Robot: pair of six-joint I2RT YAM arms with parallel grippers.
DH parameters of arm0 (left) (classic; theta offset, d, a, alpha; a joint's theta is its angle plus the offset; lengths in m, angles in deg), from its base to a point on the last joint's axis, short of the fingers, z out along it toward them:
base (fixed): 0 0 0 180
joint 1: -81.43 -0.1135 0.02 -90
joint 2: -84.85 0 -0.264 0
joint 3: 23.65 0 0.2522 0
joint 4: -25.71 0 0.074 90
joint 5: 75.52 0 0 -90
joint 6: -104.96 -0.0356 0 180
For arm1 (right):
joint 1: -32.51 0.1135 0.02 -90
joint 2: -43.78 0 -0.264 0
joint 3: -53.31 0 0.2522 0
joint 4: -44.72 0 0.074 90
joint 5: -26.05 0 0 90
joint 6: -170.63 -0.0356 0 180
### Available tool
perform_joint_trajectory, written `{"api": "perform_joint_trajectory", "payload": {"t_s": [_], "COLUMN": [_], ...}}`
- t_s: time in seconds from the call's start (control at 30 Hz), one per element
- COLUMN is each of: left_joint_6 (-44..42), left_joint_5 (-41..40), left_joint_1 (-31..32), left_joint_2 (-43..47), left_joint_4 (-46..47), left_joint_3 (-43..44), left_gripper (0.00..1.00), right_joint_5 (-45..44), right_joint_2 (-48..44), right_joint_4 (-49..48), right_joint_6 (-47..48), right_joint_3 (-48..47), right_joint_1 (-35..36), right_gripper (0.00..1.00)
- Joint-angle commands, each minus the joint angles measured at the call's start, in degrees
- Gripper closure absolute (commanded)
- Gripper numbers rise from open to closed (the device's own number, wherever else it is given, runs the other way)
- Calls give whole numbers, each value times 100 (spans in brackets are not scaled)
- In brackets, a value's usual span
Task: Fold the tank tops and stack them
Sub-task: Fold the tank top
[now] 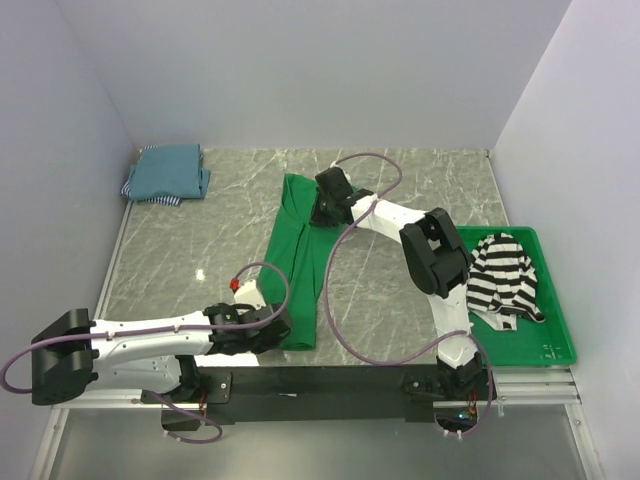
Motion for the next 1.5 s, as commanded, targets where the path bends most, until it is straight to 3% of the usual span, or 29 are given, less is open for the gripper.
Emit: {"api": "perform_joint_trajectory", "payload": {"t_s": [0.0,0.13,0.17,0.3,0.47,0.57,0.67,0.73,0.83,0.97,1.17,1.47], "left_joint_6": [-130,-332,-402,-534,-719,-798,-990,-1236,-1773,-2247,-2512,-2653], "left_joint_5": [174,262,270,236,77,-37,-2,138,577,850,1009,1202], "left_joint_1": [-83,-232,-250,-285,-452,-514,-514,-523,-523,-522,-522,-523], "left_joint_2": [12,-128,-146,-94,152,301,451,443,15,-951,-2114,-2379], "left_joint_4": [-44,35,44,-44,-316,-588,-642,-162,673,1019,1187,1143], "left_joint_3": [-42,-7,11,177,424,652,898,987,1101,1548,1944,1874], "left_gripper": [99,100,95,81,68,67,70,72,81,99,99,99], "right_joint_5": [-192,-209,-201,-183,-95,-165,-244,-350,-272,-235,-104,230], "right_joint_2": [79,114,88,-79,-219,-473,-702,-808,-914,-827,-564,139], "right_joint_4": [-23,30,30,-66,118,162,276,425,488,619,382,671], "right_joint_6": [80,124,124,221,467,563,651,643,564,730,1178,1443], "right_joint_3": [-310,-354,-346,-258,-547,-513,-521,-486,-337,-389,-564,-1259], "right_joint_1": [41,32,32,32,23,-3,-82,-310,-784,-1268,-1603,-1708], "right_gripper": [100,100,100,77,68,65,63,63,64,64,62,57]}}
